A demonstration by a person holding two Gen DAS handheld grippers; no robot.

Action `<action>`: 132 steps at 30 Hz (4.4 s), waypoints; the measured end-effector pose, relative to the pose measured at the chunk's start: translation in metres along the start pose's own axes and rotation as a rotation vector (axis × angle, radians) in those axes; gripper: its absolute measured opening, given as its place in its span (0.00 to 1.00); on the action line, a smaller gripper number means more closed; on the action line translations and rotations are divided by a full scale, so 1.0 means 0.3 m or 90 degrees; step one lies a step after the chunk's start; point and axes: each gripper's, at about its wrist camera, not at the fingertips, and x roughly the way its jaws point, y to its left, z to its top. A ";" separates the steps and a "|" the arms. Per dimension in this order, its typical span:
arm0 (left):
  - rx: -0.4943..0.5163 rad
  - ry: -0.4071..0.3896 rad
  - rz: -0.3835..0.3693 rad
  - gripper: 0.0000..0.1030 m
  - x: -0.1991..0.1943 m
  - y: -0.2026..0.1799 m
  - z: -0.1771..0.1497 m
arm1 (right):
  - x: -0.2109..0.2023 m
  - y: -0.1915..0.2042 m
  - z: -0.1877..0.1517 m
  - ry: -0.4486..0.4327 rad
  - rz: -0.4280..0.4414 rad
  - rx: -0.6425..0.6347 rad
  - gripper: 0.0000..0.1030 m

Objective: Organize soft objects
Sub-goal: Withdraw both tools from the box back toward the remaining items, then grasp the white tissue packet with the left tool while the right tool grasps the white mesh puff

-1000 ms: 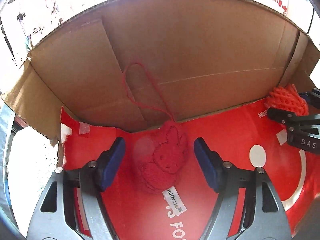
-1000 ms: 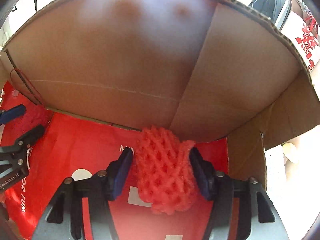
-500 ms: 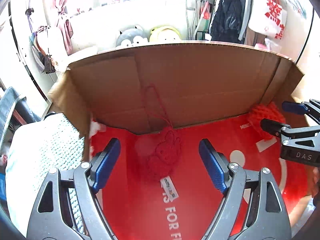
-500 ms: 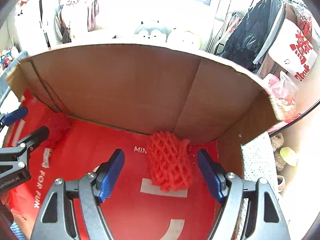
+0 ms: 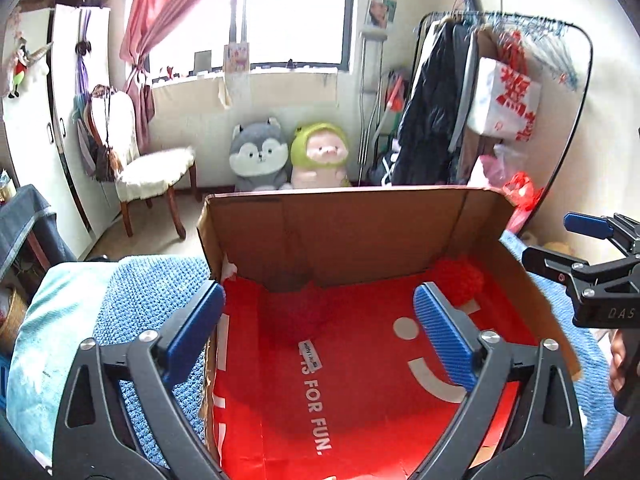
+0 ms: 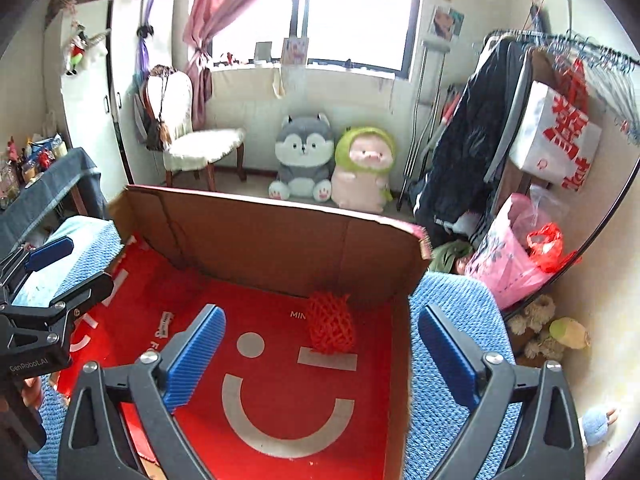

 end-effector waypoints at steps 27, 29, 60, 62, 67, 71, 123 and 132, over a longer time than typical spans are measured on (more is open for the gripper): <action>0.023 -0.178 0.008 1.00 -0.472 -0.146 -0.419 | -0.610 0.058 -0.544 -0.233 -0.013 0.020 1.00; 0.026 -0.174 0.013 1.00 -0.477 -0.146 -0.458 | -0.619 0.064 -0.598 -0.234 -0.015 0.029 1.00; -0.001 -0.054 0.021 1.00 -0.370 -0.154 -0.826 | -0.426 0.115 -1.042 -0.151 -0.039 0.110 1.00; -0.005 -0.040 0.022 1.00 -0.355 -0.152 -0.840 | -0.416 0.111 -1.052 -0.142 -0.035 0.115 1.00; -0.010 -0.015 0.018 1.00 -0.336 -0.145 -0.865 | -0.399 0.103 -1.070 -0.127 -0.027 0.127 1.00; -0.012 -0.005 0.018 1.00 -0.332 -0.141 -0.869 | -0.390 0.102 -1.079 -0.118 -0.027 0.128 1.00; 0.028 0.170 -0.049 0.26 -0.106 0.013 -0.649 | -0.206 -0.116 -0.852 -0.003 0.124 0.192 0.59; 0.026 0.136 -0.085 0.20 -0.172 0.003 -0.621 | -0.299 -0.122 -0.823 -0.063 0.116 0.186 0.56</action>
